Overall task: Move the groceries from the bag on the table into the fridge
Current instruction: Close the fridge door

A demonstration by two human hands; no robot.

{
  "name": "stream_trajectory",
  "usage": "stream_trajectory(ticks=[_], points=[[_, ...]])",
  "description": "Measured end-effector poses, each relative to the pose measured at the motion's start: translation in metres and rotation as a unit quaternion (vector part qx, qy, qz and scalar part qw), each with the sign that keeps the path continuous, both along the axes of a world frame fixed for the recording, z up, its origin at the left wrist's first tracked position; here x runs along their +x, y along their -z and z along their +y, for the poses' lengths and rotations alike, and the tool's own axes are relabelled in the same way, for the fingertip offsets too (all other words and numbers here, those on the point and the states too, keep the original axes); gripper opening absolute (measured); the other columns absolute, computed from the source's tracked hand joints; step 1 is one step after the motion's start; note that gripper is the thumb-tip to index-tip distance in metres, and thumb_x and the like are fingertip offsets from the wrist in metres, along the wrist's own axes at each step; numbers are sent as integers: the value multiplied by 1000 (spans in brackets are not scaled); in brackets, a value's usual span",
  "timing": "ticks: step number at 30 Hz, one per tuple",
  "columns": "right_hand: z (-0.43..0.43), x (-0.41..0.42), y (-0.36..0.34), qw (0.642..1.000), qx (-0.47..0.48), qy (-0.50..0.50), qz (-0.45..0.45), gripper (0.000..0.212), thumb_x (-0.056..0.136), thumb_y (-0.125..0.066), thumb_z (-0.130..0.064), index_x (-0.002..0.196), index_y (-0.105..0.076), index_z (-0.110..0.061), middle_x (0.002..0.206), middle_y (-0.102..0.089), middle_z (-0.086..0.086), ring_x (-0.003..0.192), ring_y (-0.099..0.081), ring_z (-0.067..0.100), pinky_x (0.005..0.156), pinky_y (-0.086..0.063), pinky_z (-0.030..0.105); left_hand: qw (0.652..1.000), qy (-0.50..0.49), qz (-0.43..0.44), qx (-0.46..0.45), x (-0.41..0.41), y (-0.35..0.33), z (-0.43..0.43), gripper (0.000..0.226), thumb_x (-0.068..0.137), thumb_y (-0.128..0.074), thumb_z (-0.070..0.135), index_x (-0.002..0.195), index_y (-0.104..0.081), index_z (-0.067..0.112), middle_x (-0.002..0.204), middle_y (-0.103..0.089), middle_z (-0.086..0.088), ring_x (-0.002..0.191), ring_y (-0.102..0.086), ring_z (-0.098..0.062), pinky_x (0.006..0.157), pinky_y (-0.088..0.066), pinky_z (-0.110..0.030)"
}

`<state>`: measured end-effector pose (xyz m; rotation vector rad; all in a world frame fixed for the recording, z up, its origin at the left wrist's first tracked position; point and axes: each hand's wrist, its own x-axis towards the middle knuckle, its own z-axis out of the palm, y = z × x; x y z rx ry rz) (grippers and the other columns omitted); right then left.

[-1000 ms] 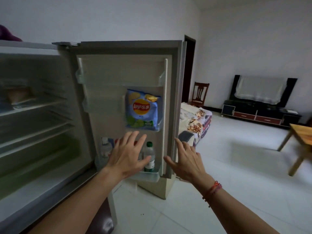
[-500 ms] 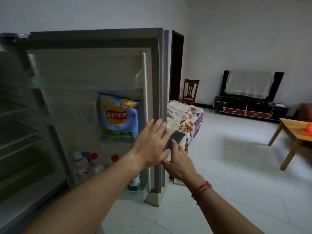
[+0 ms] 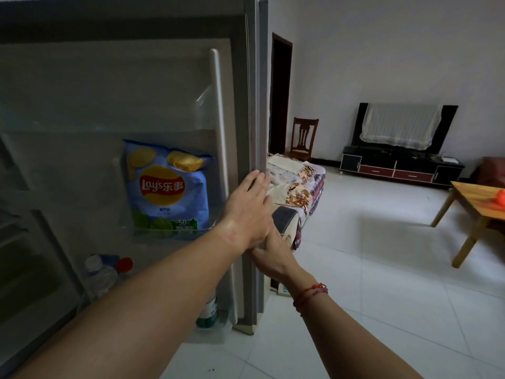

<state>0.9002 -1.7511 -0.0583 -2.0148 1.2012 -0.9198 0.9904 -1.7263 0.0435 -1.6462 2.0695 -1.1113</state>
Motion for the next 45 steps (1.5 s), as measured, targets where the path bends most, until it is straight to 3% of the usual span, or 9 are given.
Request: stream_trajectory(ticks=[4, 8, 12, 15, 18, 25, 35, 40, 45], points=[[3, 8, 3, 1000, 10, 3, -22, 101, 72, -56, -62, 156, -23, -17, 157, -38, 6, 141, -39, 19, 116, -39, 42, 1000, 14, -23, 0, 4, -2, 3, 65, 103, -21, 48, 149, -37, 5, 163, -14, -20, 150, -13, -36, 122, -3, -52], [12, 9, 3, 999, 20, 17, -36, 97, 70, -56, -63, 151, -31, -17, 148, -47, 5, 130, -48, 17, 108, -47, 39, 999, 32, -9, -3, 6, -4, 10, 64, 103, -22, 47, 148, -38, 5, 163, -15, -19, 150, -13, -35, 122, -4, -51], [21, 8, 9, 999, 5, 27, -40, 95, 79, -64, -52, 157, -22, -18, 156, -39, 0, 140, -40, 14, 115, -38, 33, 999, 48, 3, -8, 9, -3, 26, 64, 103, -22, 45, 148, -36, 3, 163, -12, -19, 150, -11, -34, 122, -3, -50], [31, 5, 13, 999, 15, 38, -12, 100, 87, -65, -50, 161, -8, -13, 166, -20, 6, 152, -21, 22, 120, -16, 28, 997, 68, 23, -11, 12, -1, 43, 64, 103, -23, 45, 148, -35, 1, 163, -12, -20, 150, -11, -34, 122, -3, -49], [48, 3, 12, 999, 28, 36, -4, 101, 92, -65, -45, 161, 1, -13, 168, -12, 7, 154, -17, 23, 118, -19, 29, 995, 94, 31, -31, 17, 2, 65, 63, 102, -25, 43, 149, -34, 1, 163, -11, -20, 150, -11, -34, 123, 2, -49], [110, 3, 1, 999, 2, 15, -44, 79, 95, -65, -32, 158, -17, -25, 155, -44, 5, 135, -49, 20, 102, -41, 26, 988, 130, 72, -29, 34, 9, 127, 64, 96, -40, 42, 147, -39, 4, 163, -15, -21, 149, -19, -34, 121, 1, -48], [213, 13, 10, 999, -44, -19, -25, 60, 94, -55, -53, 144, -31, -30, 123, -64, 6, 103, -65, 15, 88, -59, 42, 981, 120, 146, -54, 67, 30, 240, 75, 90, -52, 45, 152, -32, 9, 165, -10, -16, 151, -14, -30, 123, -9, -47], [254, 38, 16, 994, -85, -71, -12, 67, 96, -54, -50, 153, -27, -27, 135, -53, 2, 114, -55, 11, 97, -53, 37, 966, 121, 216, -76, 93, 43, 300, 75, 86, -57, 41, 152, -34, 14, 165, -8, -12, 152, -11, -27, 123, -9, -44], [285, 78, 9, 979, -133, -156, -21, 76, 99, -59, -36, 160, -14, -28, 157, -33, 2, 138, -39, 5, 115, -37, 26, 945, 104, 293, -99, 122, 57, 355, 78, 90, -54, 37, 157, -19, 17, 166, -1, -11, 153, -4, -25, 123, -12, -43]])
